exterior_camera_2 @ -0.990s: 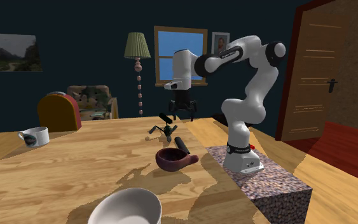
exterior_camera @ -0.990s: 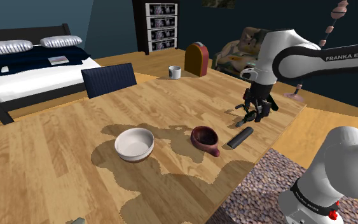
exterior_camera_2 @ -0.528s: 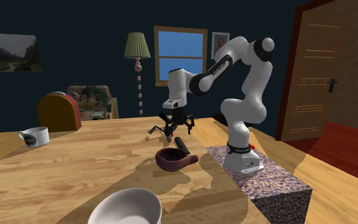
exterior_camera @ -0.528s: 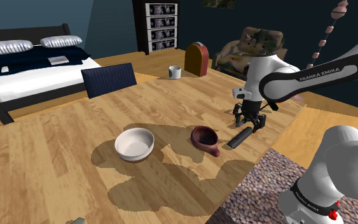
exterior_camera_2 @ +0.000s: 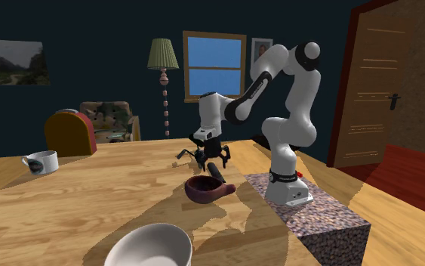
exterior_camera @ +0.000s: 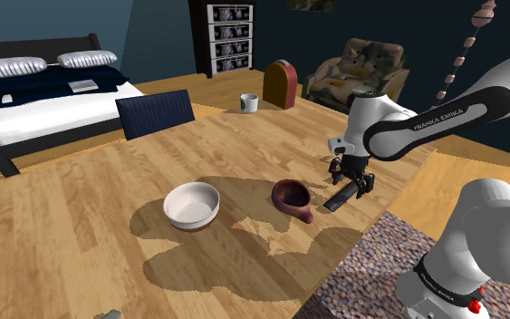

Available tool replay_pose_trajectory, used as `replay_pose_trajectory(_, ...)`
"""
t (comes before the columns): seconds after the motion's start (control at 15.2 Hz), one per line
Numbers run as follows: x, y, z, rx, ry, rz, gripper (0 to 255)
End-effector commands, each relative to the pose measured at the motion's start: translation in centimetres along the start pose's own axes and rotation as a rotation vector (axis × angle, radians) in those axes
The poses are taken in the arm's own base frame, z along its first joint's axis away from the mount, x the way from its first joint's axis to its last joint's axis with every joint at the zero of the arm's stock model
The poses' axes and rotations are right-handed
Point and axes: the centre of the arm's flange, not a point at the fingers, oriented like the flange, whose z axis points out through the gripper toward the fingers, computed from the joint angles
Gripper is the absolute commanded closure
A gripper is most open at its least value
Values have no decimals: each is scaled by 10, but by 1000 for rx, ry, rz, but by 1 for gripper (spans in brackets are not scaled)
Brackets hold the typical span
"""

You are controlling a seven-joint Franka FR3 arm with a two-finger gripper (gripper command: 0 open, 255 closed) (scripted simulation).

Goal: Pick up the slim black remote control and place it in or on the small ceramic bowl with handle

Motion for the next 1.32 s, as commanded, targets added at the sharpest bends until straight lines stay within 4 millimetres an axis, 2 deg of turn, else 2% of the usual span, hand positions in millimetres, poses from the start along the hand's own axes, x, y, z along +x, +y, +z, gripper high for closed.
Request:
replay_pose_trajectory(0.0, -1, 0, 4, -1, 0, 0, 0)
replay_pose_trajectory(0.4, -1, 0, 4, -1, 0, 0, 0)
replay_pose_trajectory(0.46, -1, 0, 4, -1, 0, 0, 255)
replay_pose_trajectory(1.06, -1, 0, 4, -1, 0, 0, 255)
replay_pose_trajectory(1.25, -1, -1, -12, -1, 0, 0, 255)
